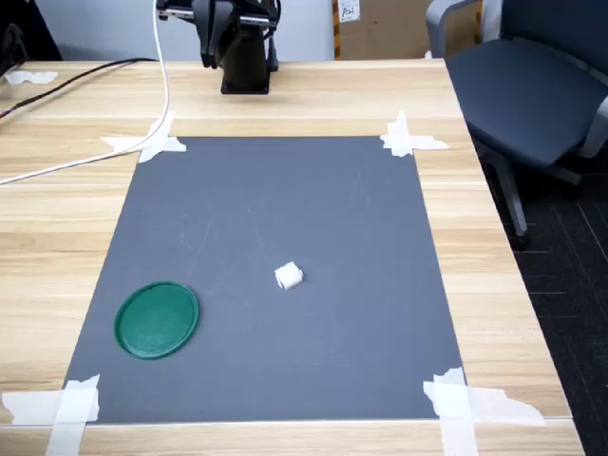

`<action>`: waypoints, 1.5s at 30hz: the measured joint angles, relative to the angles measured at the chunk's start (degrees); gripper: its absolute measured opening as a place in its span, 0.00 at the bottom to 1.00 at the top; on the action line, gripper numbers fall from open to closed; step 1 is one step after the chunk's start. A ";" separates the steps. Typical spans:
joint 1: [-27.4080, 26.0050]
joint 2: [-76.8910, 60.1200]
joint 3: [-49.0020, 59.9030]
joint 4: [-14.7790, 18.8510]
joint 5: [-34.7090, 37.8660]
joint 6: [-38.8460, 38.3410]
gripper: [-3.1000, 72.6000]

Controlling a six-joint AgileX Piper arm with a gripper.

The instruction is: Grasp a white terminal and put it in the green lid.

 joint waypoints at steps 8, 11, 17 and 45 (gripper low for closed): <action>0.00 0.00 0.00 0.25 0.00 0.00 0.00; 0.00 0.00 0.00 0.25 0.00 0.00 0.00; 0.00 0.00 0.00 0.68 0.00 0.00 0.00; 0.00 19.92 -5.70 5.18 3.28 -1.89 0.00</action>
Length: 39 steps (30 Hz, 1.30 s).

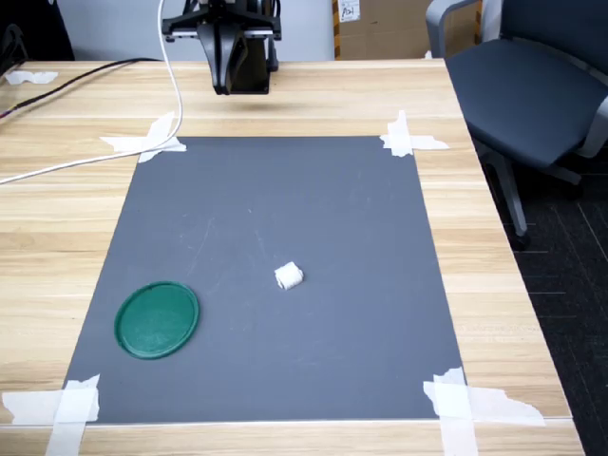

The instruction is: Grasp a white terminal and put it in the green lid.

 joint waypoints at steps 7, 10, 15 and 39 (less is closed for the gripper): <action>0.00 10.58 -6.51 -0.91 1.72 -5.08 0.00; 0.00 14.35 -10.12 -1.05 4.94 -6.33 0.00; 0.00 20.05 -15.74 -1.70 10.56 -7.60 0.00; 6.58 39.65 -30.83 -16.02 13.32 -3.76 0.00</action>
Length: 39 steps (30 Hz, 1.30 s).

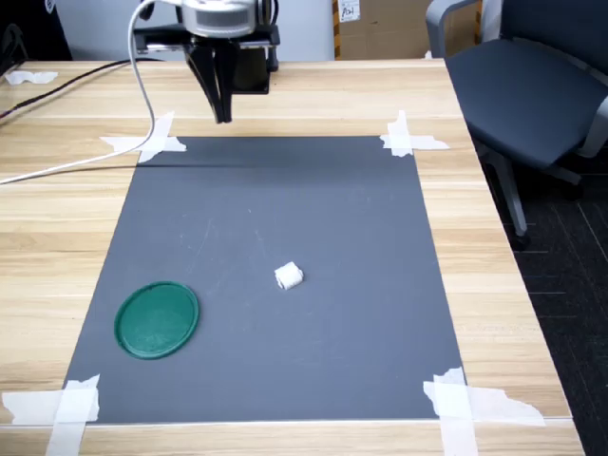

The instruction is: Grasp a white terminal and put it in the green lid.

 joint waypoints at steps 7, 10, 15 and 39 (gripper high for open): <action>3.83 5.58 -6.02 -15.79 4.32 20.30 0.00; 5.48 7.48 -9.28 -23.70 6.27 26.26 0.00; 7.19 9.38 -13.53 -28.16 7.87 30.46 0.00; 13.20 22.41 -27.95 -18.20 20.80 2.54 0.01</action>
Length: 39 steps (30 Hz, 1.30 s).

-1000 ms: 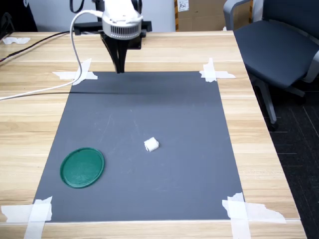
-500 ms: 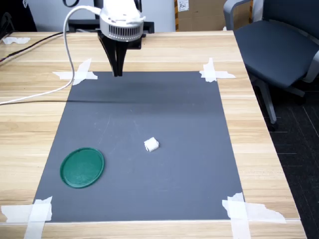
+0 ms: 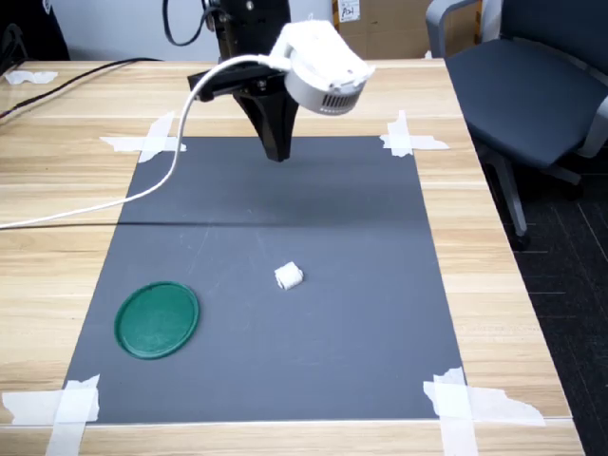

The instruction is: Grasp a white terminal and put it in the green lid.

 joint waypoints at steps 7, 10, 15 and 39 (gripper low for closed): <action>0.00 3.26 -2.00 0.00 -0.95 -0.52 0.01; 0.00 5.76 -2.96 -0.59 0.66 0.52 0.01; 0.00 9.66 -5.71 -1.45 4.50 0.90 0.11; -2.99 20.68 -14.97 -1.23 7.91 -0.77 0.82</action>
